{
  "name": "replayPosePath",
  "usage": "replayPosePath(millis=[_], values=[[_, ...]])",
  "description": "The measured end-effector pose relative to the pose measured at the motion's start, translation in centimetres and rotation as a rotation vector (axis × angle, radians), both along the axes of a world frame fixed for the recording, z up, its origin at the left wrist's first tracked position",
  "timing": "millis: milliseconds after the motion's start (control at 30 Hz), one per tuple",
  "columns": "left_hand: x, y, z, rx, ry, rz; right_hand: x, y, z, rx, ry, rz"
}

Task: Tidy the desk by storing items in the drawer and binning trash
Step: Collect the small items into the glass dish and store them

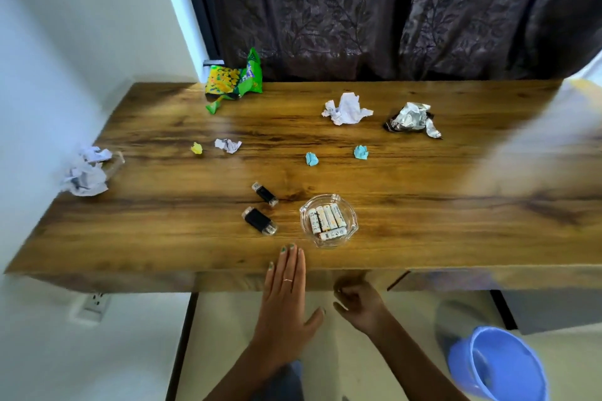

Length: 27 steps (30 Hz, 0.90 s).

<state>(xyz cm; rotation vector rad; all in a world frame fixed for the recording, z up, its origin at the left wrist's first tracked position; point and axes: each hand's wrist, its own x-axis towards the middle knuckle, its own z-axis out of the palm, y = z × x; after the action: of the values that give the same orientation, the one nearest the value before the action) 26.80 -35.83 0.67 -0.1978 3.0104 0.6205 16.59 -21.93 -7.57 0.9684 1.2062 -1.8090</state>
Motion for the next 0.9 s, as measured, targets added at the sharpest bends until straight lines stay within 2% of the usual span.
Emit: replayPosePath(millis=[100, 333, 533, 767, 900], values=[[0.0, 0.1, 0.4, -0.017, 0.004, 0.022, -0.1, 0.3, -1.2, 0.022, 0.015, -0.062], [1.0, 1.4, 1.0, -0.035, -0.051, 0.049, 3.1, 0.2, -0.6, -0.132, 0.066, -0.134], [1.9, 2.6, 0.7, -0.086, -0.056, 0.067, 1.7, -0.9, -0.3, 0.037, 0.022, -0.041], [2.6, 1.7, 0.9, -0.139, -0.062, 0.019, 0.0, 0.0, -0.9, 0.018, 0.028, -0.105], [2.5, 1.7, 0.6, -0.144, -0.058, 0.022, 0.5, 0.5, -2.6, 0.005, 0.011, -0.072]])
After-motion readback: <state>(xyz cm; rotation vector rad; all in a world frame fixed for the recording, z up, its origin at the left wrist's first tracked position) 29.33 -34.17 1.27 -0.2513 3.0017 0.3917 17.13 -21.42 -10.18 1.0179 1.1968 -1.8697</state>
